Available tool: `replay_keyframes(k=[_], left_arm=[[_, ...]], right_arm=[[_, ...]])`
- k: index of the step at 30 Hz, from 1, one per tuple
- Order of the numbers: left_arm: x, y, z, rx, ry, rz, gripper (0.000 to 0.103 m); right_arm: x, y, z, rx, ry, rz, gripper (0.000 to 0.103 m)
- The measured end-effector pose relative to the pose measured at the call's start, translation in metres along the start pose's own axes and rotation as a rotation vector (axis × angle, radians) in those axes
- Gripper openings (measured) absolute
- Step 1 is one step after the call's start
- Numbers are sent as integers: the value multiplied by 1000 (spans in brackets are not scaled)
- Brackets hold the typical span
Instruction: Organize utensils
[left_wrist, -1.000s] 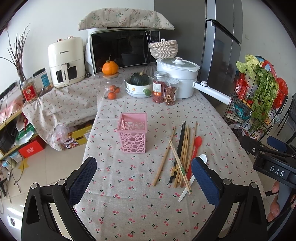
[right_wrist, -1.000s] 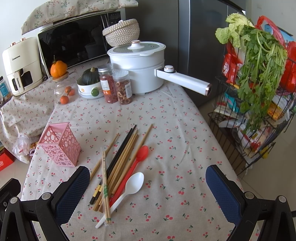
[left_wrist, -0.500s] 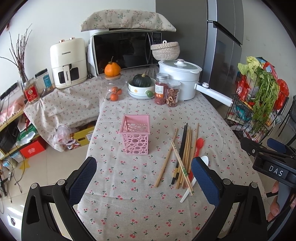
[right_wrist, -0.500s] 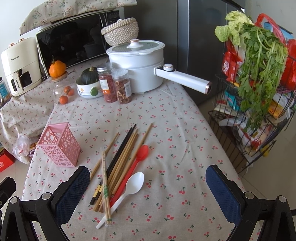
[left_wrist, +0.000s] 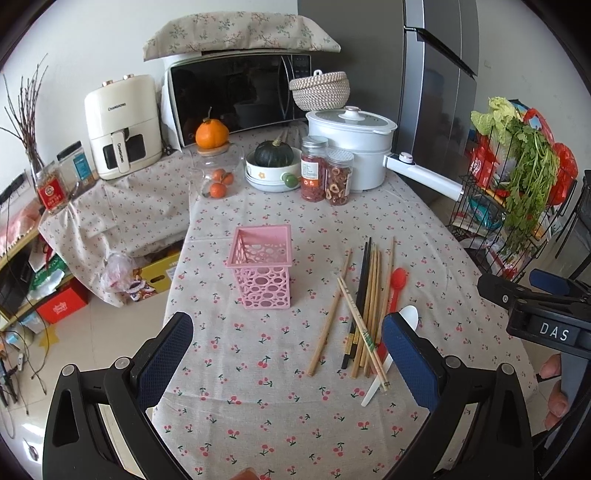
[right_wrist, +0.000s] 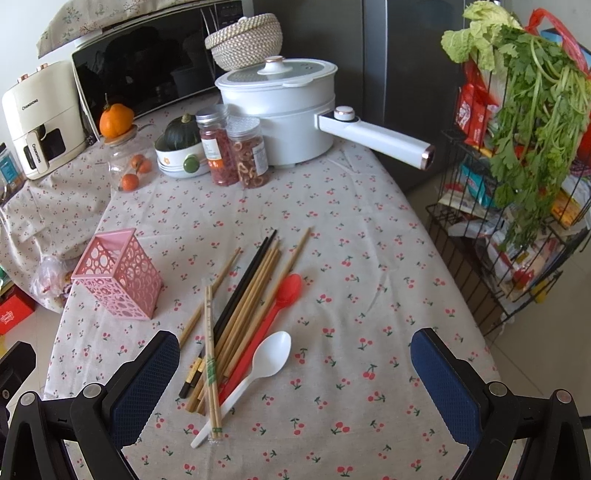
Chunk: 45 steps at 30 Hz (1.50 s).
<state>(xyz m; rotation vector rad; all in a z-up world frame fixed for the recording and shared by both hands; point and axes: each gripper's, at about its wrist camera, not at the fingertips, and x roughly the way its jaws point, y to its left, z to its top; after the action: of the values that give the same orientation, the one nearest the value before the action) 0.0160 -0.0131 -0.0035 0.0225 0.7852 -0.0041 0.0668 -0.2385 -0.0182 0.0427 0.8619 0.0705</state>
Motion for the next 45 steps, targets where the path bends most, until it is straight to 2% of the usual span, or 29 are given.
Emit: replay_keyframes(k=[3,7,11,13,16,18,19,21,24,27,37,41,44,45], left_arm=[[12,-10,7,42,39,-25,103],[35,-21,18,47,137,-135,103],[57,-32,34,39,181,-207,102],[72,-37,43,23,216,-247,99],[103,-46,50,3,287,-295,82],[123,-56,51,31,315,-282,64],[132,-61,49,48,327,-273,59],[153,-70,44,62,369,-263,41],[182,-77,34,75,429,-231,29],[201,-79,27,80,457,-193,24],[237,-78,19,60,513,-132,18],[241,-77,22,50,496,-124,12],[230,-75,25,48,454,-143,5],[223,-75,27,47,435,-157,5]], right_arm=[[12,-11,7,23,46,13,103],[33,-29,18,79,109,64,103],[51,-46,26,134,150,91,103],[59,-53,29,156,166,92,103],[73,-64,32,192,193,99,103],[82,-70,33,218,209,102,103],[85,-73,34,228,216,103,103],[91,-77,34,244,228,105,103],[98,-82,35,259,241,105,103],[102,-84,35,265,250,106,103],[113,-80,36,248,271,108,103],[121,-78,31,237,298,112,103],[134,-74,23,240,352,167,102],[140,-73,20,250,378,198,98]])
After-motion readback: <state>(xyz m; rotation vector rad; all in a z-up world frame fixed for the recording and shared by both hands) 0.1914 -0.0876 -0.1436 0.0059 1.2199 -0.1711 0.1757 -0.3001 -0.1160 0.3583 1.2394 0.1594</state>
